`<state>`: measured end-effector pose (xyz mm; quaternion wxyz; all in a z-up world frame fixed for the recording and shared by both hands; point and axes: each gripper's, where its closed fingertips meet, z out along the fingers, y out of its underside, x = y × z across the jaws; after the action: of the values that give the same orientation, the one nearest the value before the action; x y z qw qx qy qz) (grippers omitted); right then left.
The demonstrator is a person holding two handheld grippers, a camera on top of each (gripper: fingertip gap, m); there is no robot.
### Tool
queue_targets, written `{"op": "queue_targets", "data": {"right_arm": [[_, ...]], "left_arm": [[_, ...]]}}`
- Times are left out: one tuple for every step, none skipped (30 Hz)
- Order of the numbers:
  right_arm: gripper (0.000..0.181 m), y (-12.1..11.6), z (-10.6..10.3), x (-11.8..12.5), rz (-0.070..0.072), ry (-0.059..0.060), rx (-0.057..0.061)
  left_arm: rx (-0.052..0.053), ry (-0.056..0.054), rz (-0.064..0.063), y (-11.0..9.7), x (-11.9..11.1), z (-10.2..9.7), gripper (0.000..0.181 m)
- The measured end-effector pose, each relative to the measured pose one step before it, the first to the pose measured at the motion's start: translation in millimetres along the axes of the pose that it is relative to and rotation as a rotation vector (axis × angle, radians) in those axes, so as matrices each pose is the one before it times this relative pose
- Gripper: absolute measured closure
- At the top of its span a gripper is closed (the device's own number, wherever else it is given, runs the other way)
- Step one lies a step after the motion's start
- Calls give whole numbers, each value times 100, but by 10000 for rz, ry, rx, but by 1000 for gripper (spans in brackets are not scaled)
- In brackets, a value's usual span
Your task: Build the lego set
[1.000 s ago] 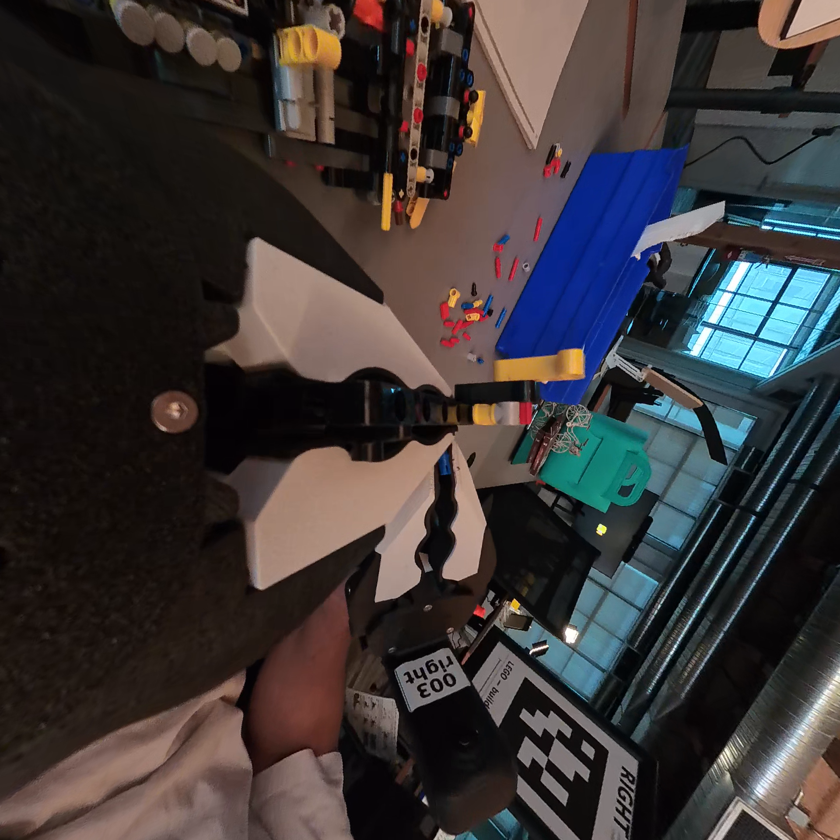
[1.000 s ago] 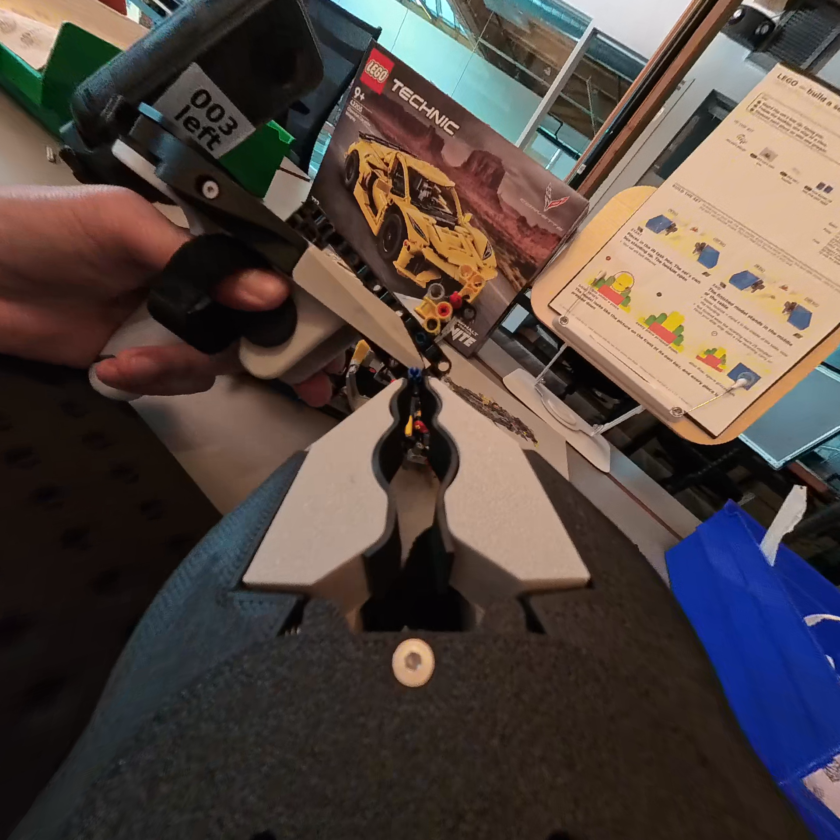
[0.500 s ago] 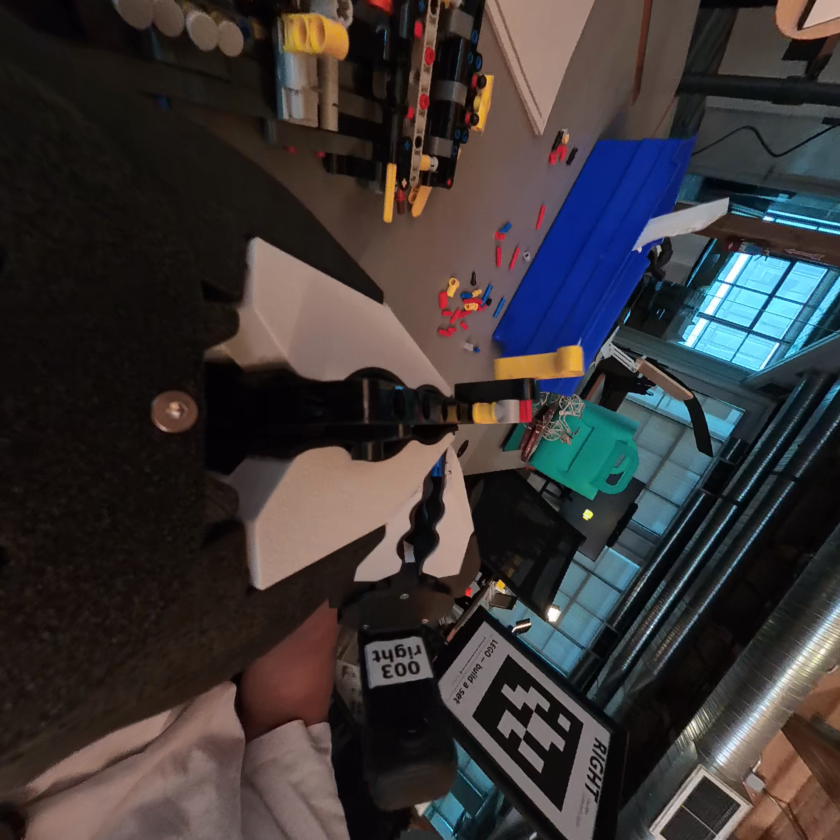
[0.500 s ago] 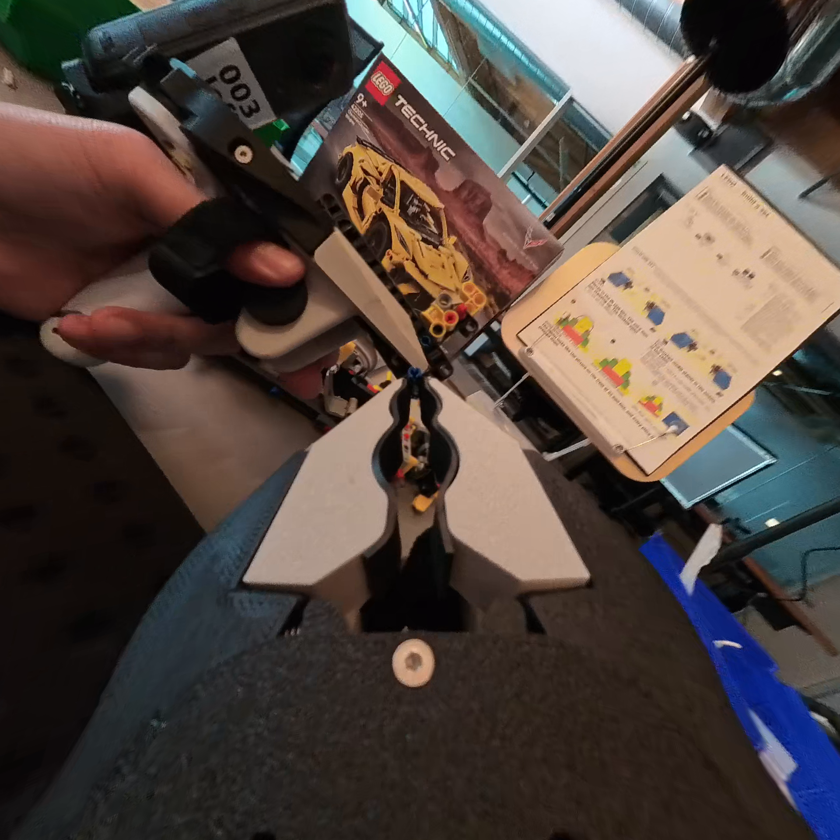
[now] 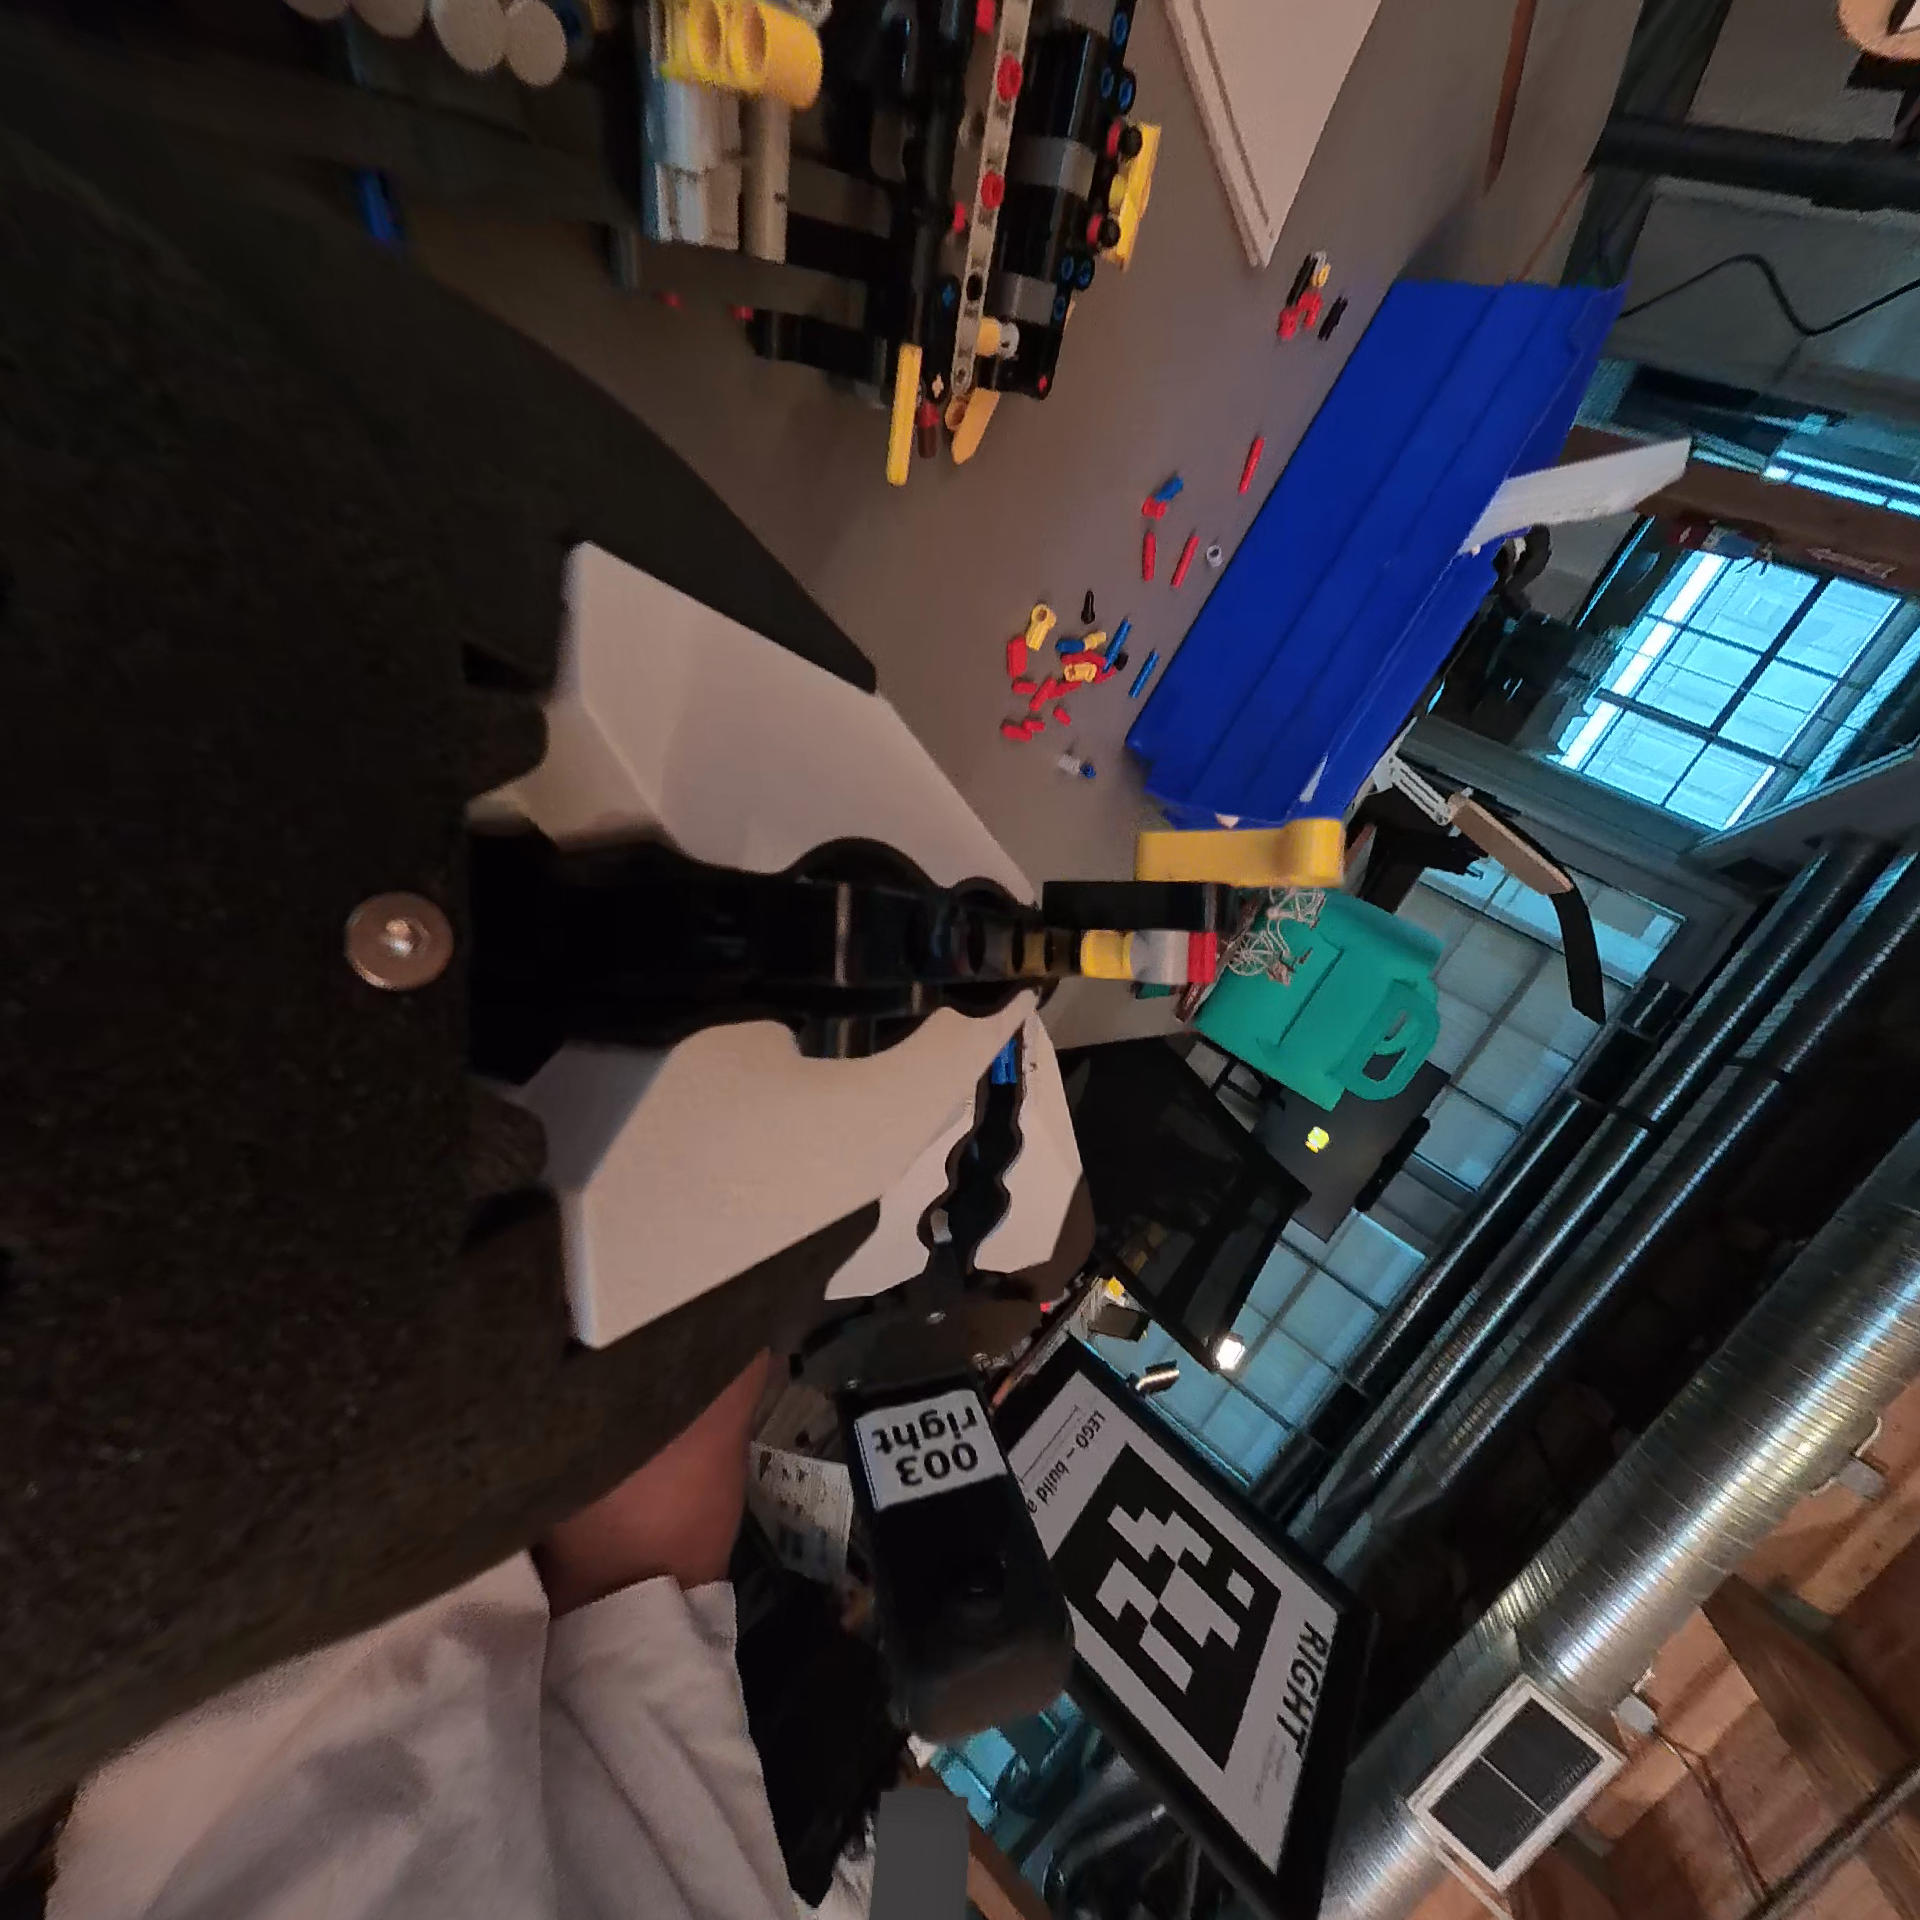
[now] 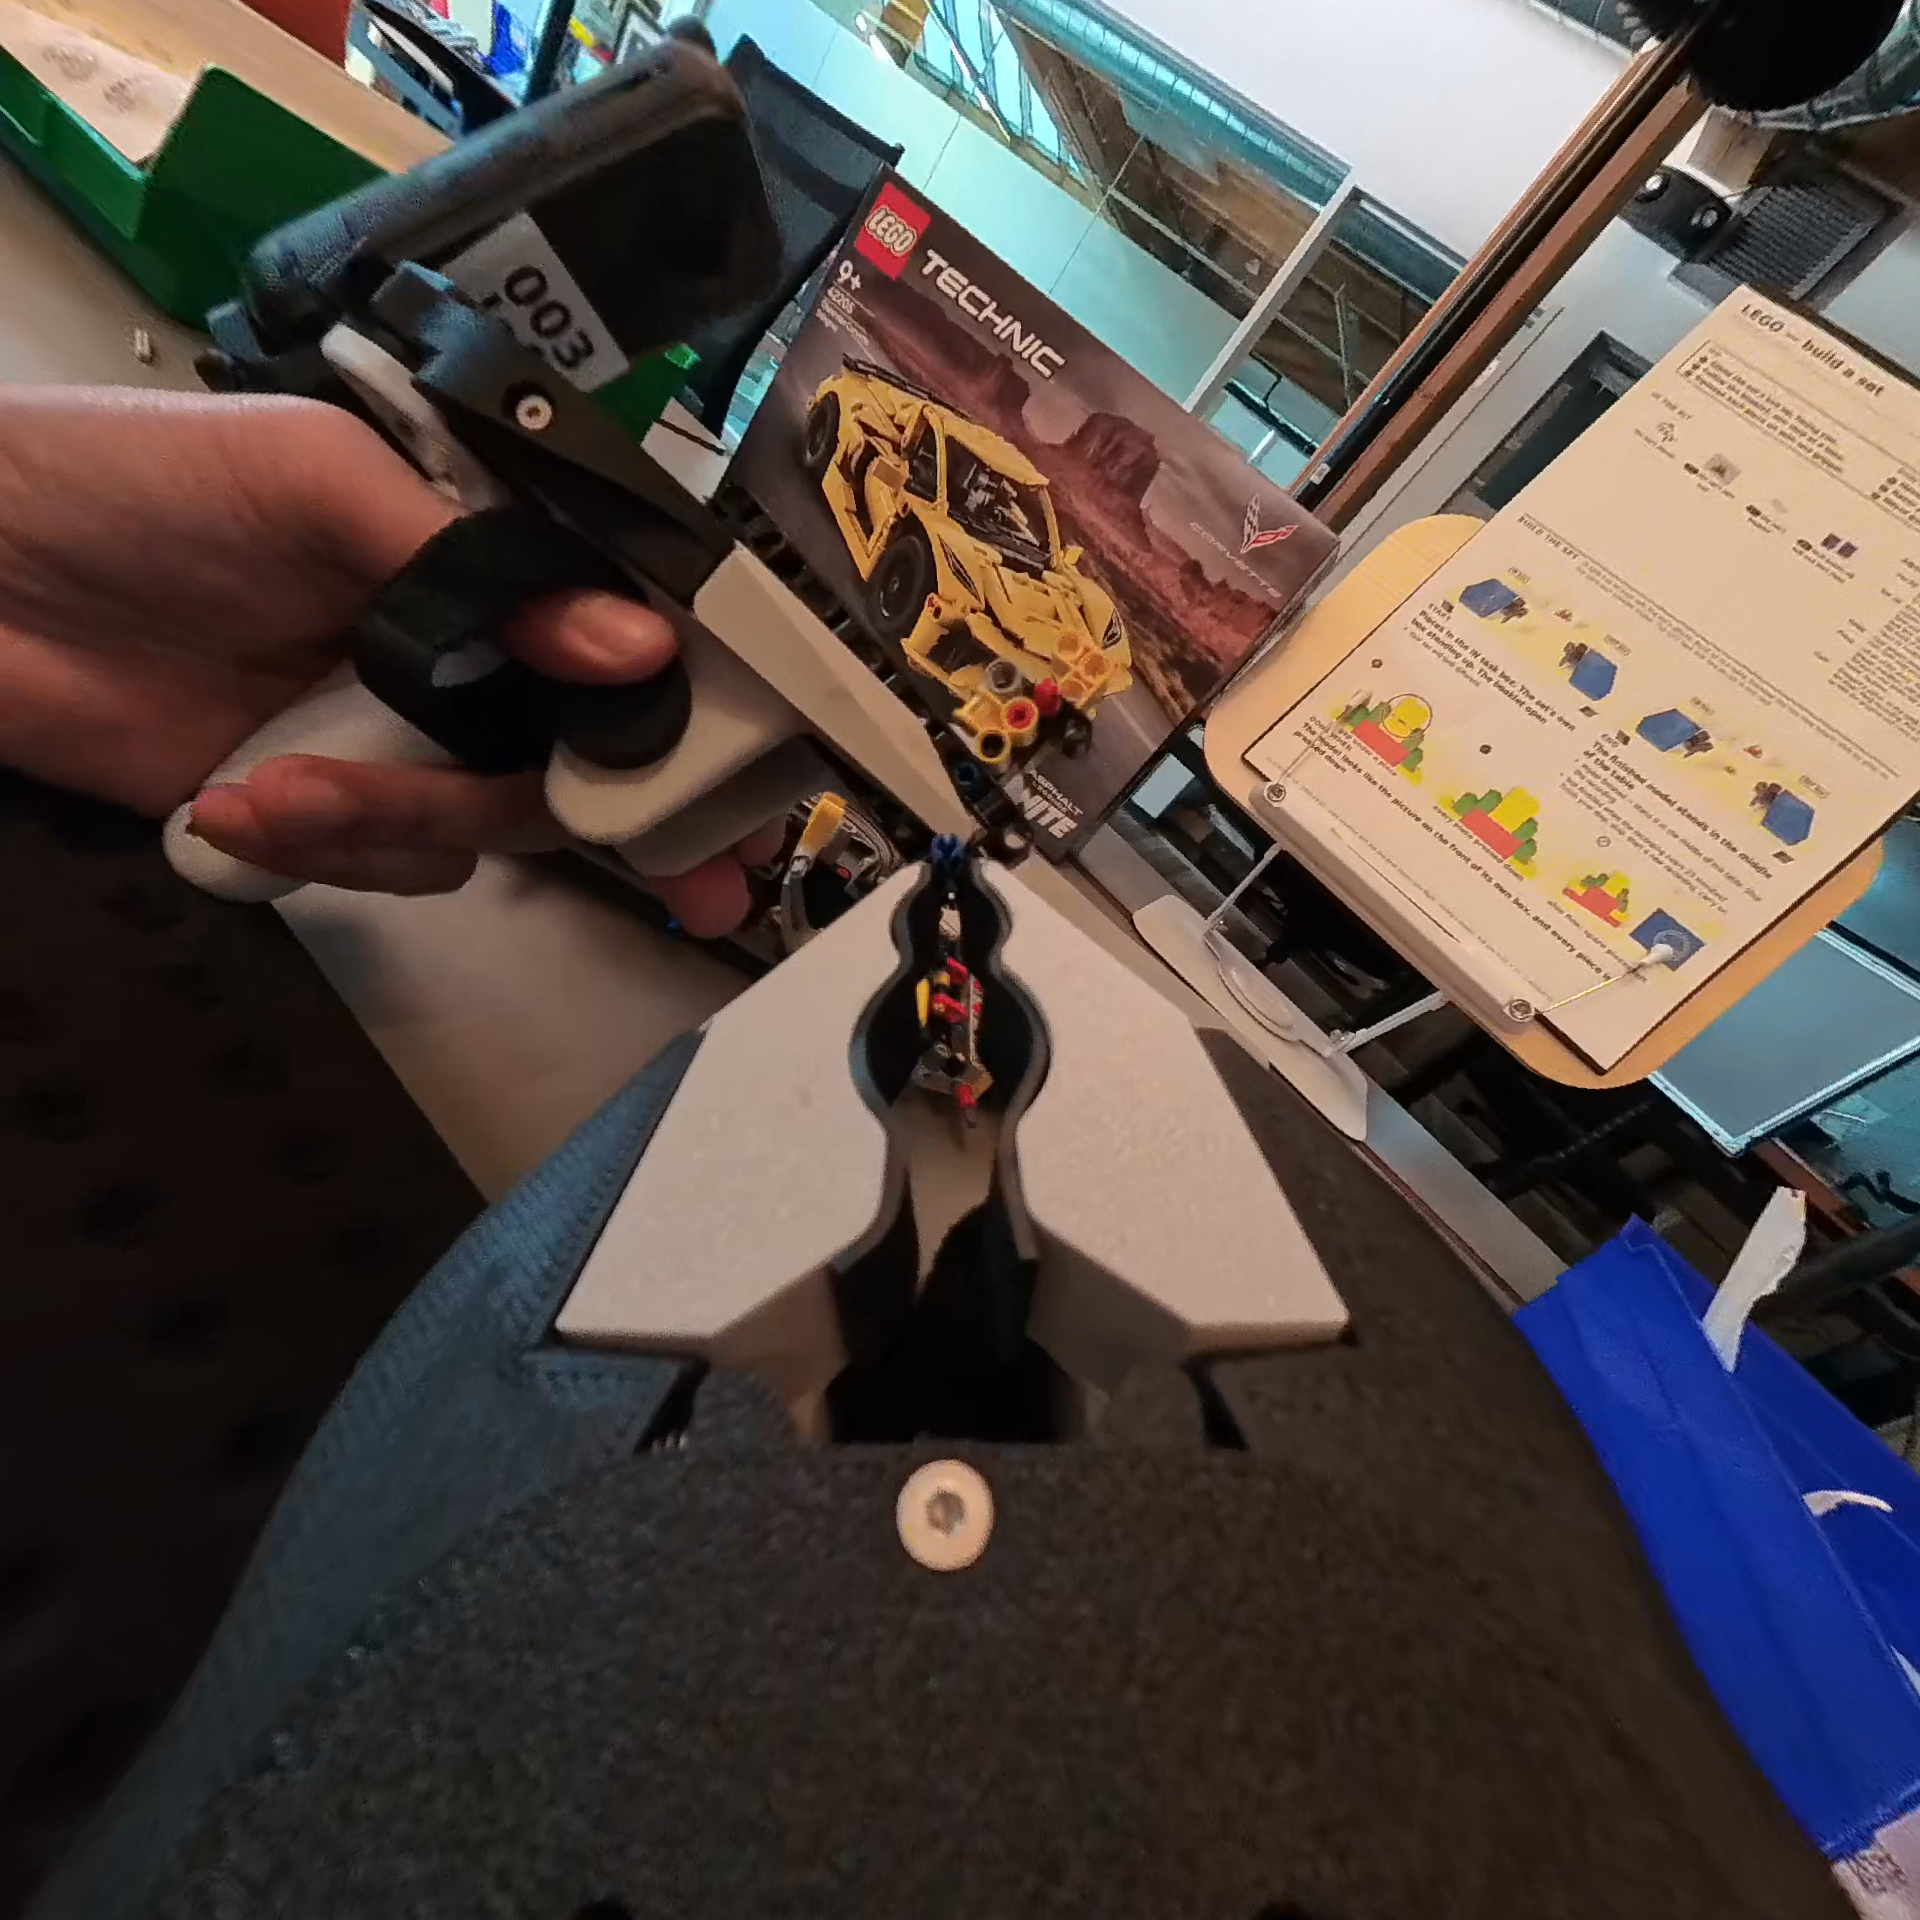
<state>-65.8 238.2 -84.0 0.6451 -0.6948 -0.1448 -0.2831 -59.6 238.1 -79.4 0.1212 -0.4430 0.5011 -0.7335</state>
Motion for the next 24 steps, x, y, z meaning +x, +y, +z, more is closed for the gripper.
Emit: {"op": "queue_targets", "data": {"right_arm": [[178,-84,-23,17,-3,18,46],[178,-78,-35,-12,5,18,12],[179,-29,4,-21,-72,26,18],[179,73,-5,43,-148,85,-14],[179,83,61,-27,-113,42,-94],[179,25,25,24,-73,51,-36],[178,-147,-30,41,32,-10,111],[178,56,9,-26,127,-71,-32],[178,57,39,-11,-11,-13,13],[179,-165,-48,43,-50,15,101],[179,-56,-29,24,89,16,-16],[178,55,-5,13,277,-22,-75],[178,26,-30,18,381,-49,-89],[178,-58,-57,50,328,-5,-24],[178,20,-49,59,178,38,-16],[178,169,-43,25,200,31,-30],[178,-222,-243,-76,323,-49,226],[176,-457,-406,-37,232,-102,349],[176,-561,-481,126,333,-100,406],[171,-483,-335,-99,712,-411,318],[165,-155,-155,-153,964,-596,59],[159,102,-126,-107,1063,-662,-79],[153,-93,-197,-400,1024,-888,69],[147,-167,-176,-413,904,-862,105]], "left_arm": [[21,123,-144,-29,71,5,172],[24,86,-99,-8,86,0,172],[17,119,-6,-30,234,19,172],[55,80,-174,-35,39,-20,172],[-8,-14,-104,17,-114,-16,172],[21,-61,102,-30,5,-5,172],[31,11,65,-60,97,-18,172],[-16,4,-85,41,-73,6,172],[-6,69,-113,-6,-21,-5,172],[23,78,-8,-69,121,-7,172],[9,-111,202,-12,21,20,172],[-18,-161,226,48,-31,35,172],[-20,-128,219,31,-3,45,172],[0,-89,273,-44,70,46,172],[22,-132,290,-67,-2,25,172],[19,-117,259,-42,-3,-5,172],[38,76,141,-70,231,-29,172],[74,5,73,-127,77,-67,172],[118,-33,115,-201,14,-101,172],[65,105,132,-126,256,-78,172],[27,119,149,-49,336,-4,172],[71,132,265,-109,429,-1,172],[114,261,268,-161,661,12,172],[91,349,200,-99,764,70,172]]}}
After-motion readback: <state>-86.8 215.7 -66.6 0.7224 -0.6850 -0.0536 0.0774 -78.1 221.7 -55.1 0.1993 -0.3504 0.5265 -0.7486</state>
